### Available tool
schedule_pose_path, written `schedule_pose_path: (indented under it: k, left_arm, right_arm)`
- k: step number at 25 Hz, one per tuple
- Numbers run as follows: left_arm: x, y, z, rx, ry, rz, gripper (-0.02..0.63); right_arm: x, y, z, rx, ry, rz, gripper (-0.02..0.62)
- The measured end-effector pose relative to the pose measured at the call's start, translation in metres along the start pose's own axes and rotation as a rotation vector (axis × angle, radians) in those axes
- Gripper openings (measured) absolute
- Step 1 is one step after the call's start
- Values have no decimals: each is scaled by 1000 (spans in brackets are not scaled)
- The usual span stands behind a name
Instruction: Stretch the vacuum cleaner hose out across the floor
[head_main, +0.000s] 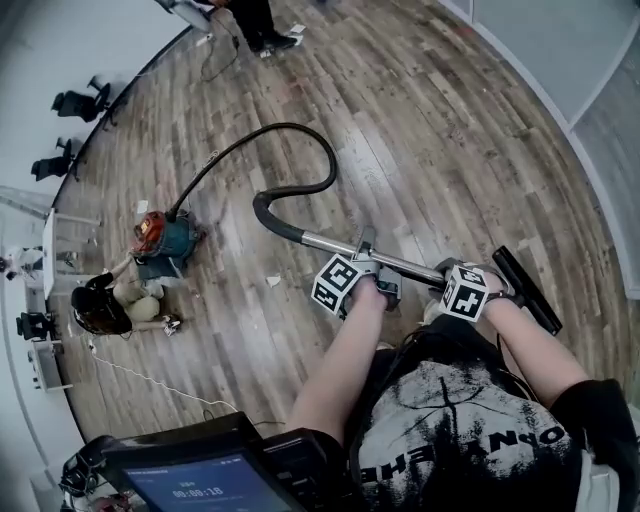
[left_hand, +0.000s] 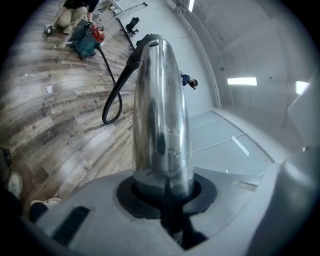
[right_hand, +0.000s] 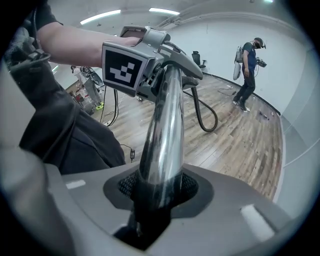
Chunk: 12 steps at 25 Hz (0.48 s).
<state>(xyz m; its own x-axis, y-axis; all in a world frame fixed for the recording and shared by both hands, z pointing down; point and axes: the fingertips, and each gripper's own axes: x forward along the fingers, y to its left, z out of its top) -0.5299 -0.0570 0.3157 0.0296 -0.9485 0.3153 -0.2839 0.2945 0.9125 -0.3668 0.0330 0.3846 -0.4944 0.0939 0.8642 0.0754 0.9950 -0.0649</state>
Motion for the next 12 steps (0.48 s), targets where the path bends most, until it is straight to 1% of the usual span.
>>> schedule_pose_path:
  k: [6,10,12]
  left_arm:
    - [-39,8,1,-32,-52,-20,58]
    - [-76,12,3,-58,-76,-38,58]
    - [-99,15,-1,-69,-78,-49,58]
  right_arm:
    - [-4,30,3,-52,24,7,140]
    - [-9,62,10,-82,45,3,140]
    - [-12,84,10,-87,57,-3,140]
